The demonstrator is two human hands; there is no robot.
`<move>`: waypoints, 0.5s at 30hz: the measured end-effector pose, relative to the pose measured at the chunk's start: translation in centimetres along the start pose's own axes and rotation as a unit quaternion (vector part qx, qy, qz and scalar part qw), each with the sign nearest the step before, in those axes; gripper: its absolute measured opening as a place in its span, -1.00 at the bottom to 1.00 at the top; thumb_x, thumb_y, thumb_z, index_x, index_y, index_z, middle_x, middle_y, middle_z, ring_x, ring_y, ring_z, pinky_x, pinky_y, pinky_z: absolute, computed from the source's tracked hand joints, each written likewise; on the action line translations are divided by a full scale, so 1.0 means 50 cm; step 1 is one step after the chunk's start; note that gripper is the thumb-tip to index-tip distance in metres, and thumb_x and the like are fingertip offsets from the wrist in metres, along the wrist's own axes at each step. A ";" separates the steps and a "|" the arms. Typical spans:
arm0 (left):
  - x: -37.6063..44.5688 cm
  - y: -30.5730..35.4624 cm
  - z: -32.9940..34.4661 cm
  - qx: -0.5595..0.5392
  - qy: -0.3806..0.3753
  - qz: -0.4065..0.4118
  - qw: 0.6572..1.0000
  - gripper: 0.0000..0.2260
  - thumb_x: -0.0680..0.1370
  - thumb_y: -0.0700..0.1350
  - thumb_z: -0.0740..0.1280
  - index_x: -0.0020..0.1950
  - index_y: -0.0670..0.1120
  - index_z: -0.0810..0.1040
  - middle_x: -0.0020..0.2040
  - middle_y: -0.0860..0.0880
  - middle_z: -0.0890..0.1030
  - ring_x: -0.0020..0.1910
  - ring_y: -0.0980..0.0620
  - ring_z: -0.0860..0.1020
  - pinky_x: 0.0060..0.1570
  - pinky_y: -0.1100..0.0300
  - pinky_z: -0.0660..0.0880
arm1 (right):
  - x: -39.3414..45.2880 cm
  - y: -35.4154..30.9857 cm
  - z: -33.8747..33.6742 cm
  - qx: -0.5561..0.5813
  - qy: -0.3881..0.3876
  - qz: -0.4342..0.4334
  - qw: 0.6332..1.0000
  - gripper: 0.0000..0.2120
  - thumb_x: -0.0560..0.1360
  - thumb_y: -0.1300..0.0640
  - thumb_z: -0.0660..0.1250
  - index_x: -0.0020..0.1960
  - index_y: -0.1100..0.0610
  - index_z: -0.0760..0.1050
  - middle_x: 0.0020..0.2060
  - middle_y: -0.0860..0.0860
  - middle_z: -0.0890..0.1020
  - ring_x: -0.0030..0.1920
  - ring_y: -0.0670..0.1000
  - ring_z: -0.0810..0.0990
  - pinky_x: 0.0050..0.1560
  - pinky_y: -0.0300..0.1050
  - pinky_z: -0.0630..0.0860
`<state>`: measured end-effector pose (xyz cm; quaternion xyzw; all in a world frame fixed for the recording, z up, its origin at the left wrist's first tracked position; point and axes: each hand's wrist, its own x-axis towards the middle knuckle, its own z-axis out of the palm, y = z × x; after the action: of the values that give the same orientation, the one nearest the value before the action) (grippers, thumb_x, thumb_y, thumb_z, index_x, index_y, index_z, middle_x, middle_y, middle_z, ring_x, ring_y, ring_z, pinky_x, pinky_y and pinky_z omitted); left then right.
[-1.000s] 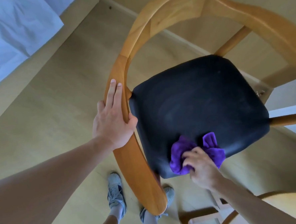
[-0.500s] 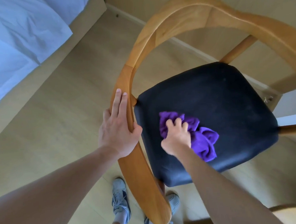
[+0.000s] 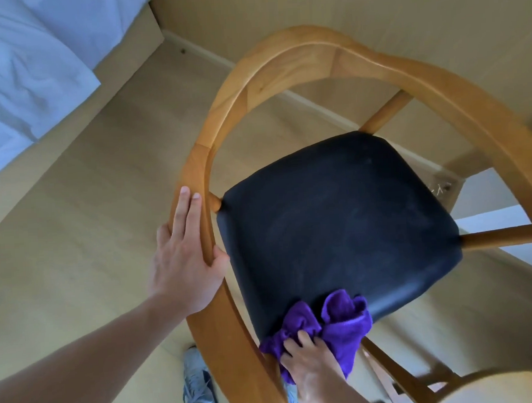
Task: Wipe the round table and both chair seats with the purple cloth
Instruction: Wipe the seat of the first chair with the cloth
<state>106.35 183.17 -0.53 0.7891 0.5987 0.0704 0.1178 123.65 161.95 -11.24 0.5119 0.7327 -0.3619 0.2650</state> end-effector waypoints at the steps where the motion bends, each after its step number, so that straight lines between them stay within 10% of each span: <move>1: 0.001 -0.002 0.000 0.006 0.000 -0.001 1.000 -0.11 0.49 0.10 0.38 0.69 0.08 -0.07 0.68 0.12 -0.04 0.24 -0.20 0.46 -0.04 -0.12 0.58 | -0.003 -0.002 0.003 0.011 -0.002 0.011 1.000 -0.48 0.49 0.03 0.39 0.41 0.09 0.40 0.33 0.04 0.33 0.36 0.22 0.21 0.35 0.23 0.30; 6: 0.000 0.000 -0.005 0.030 -0.014 0.001 0.999 -0.11 0.50 0.07 0.41 0.68 0.03 -0.06 0.67 0.03 0.01 0.29 -0.27 0.45 0.12 -0.21 0.55 | -0.040 0.033 -0.015 0.226 0.206 0.112 0.945 -0.73 0.32 0.10 0.26 0.01 0.03 0.55 0.03 -0.05 0.49 0.16 0.13 0.44 0.05 -0.02 0.44; 11: 0.010 0.016 -0.034 0.085 -0.054 0.041 0.994 -0.22 0.55 0.02 0.32 0.67 -0.12 0.02 0.68 -0.14 0.04 0.62 -0.31 0.07 0.55 -0.26 0.09 | -0.077 0.163 -0.123 0.615 0.393 0.282 0.622 -0.81 0.30 0.26 0.24 -0.21 0.03 0.55 -0.29 -0.13 0.60 -0.19 -0.01 0.56 -0.11 -0.13 0.46; 15: 0.017 0.018 -0.042 0.073 -0.125 0.363 0.920 -0.48 0.51 -0.06 0.16 0.47 -0.10 0.49 0.65 -0.13 0.20 0.65 -0.13 0.11 0.60 -0.16 0.07 | -0.084 0.288 -0.240 0.662 0.468 0.289 0.510 -0.68 0.20 0.18 0.20 -0.11 0.03 0.60 -0.28 -0.10 0.65 -0.16 -0.02 0.59 -0.07 -0.08 0.52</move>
<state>106.89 183.97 1.72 0.9612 0.2548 -0.0342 0.1003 138.39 172.33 -4.61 0.8170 0.1101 -0.3536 -0.4421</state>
